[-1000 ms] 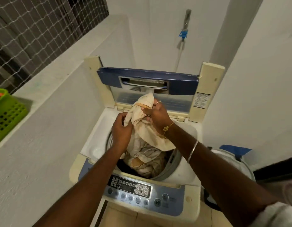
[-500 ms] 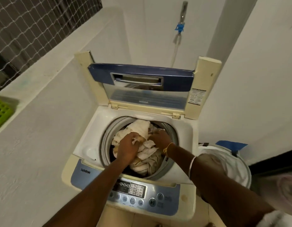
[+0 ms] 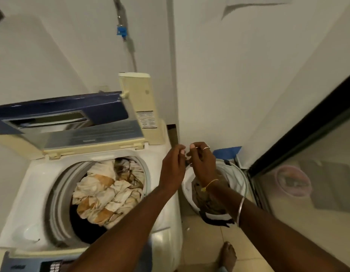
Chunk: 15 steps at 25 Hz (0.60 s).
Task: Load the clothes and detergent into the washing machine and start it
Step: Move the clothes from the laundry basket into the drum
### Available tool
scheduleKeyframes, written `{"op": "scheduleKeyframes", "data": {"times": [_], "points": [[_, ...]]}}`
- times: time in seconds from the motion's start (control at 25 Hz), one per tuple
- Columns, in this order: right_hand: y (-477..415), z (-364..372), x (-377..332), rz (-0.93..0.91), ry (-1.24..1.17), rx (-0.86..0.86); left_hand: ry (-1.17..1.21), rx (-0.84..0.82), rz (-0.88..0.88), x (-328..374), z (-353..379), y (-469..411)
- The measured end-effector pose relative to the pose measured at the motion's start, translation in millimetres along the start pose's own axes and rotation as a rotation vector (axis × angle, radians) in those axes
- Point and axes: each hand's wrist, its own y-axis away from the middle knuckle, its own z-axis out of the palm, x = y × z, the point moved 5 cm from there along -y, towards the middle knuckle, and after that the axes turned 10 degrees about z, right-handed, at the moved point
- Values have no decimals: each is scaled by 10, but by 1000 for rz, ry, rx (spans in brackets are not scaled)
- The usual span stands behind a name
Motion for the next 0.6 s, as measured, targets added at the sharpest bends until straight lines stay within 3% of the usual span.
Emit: {"op": "scheduleKeyframes", "data": {"times": [0.28,0.6], "points": [[-683,-717,1069,214,225,-17,-27,-240,-257,-614,1370,-64],[-1312,-740,3239,494,763,-313,-13,-268,-679,-1997,2472,528]]}}
